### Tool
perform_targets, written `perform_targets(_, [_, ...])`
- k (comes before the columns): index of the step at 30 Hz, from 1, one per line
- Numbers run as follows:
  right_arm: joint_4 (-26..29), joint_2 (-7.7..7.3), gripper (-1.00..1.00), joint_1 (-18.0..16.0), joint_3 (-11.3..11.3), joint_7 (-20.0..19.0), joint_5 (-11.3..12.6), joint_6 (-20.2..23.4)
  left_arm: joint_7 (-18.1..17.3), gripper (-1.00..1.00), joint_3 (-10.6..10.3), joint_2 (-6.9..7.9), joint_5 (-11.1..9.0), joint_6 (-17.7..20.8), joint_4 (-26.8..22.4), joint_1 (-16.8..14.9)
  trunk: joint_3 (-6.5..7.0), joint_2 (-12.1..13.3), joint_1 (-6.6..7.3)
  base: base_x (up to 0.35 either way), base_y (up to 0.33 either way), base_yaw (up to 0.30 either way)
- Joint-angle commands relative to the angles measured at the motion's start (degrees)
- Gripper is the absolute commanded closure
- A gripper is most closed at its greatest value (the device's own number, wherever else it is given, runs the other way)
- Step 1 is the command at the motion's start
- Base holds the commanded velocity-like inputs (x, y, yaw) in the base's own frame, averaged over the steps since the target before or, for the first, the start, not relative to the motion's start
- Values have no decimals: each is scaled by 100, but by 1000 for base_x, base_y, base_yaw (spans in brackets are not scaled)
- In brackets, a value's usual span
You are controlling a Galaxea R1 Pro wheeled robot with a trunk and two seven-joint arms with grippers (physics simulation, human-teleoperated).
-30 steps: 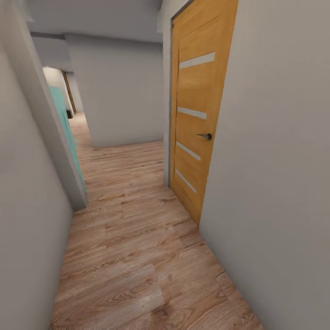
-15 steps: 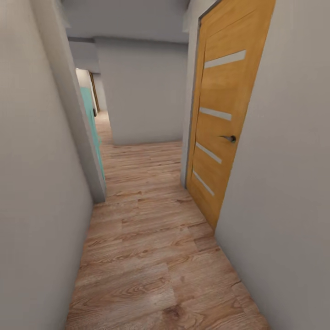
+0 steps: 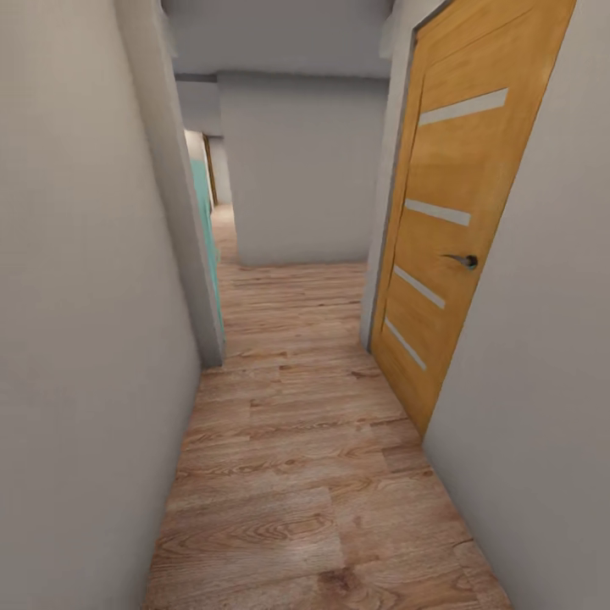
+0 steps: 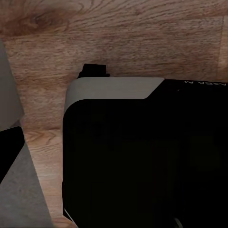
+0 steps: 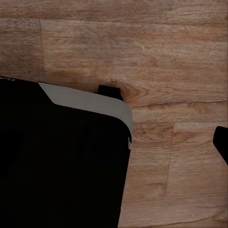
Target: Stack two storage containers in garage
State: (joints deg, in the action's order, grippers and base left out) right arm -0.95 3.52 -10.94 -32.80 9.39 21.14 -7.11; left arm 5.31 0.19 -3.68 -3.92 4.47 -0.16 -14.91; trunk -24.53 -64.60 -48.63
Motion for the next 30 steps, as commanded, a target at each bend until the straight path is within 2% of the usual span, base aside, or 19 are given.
perform_targets(1, [-10, 2, -100, -4, -46, 10, 65, -22, 17, -100, -2, -2, -40, 19, -2, -3, -6, -3, 0, 0, 0, 30])
perform_targets(7, [-10, -8, -100, -4, -42, 10, 124, -18, 22, -100, -2, -2, -43, 19, -2, -3, -6, -3, 0, 0, 0, 8])
perform_targets(17, [-9, -2, -100, -4, -49, 10, 68, -12, 16, -100, -2, -2, -40, 19, -2, -3, -6, -3, 0, 5, 0, 0])
perform_targets(30, [-9, -7, -100, -4, -50, 10, 84, -11, 13, -100, -2, 33, -46, 19, -2, -3, -6, -3, 0, 289, 0, 0])
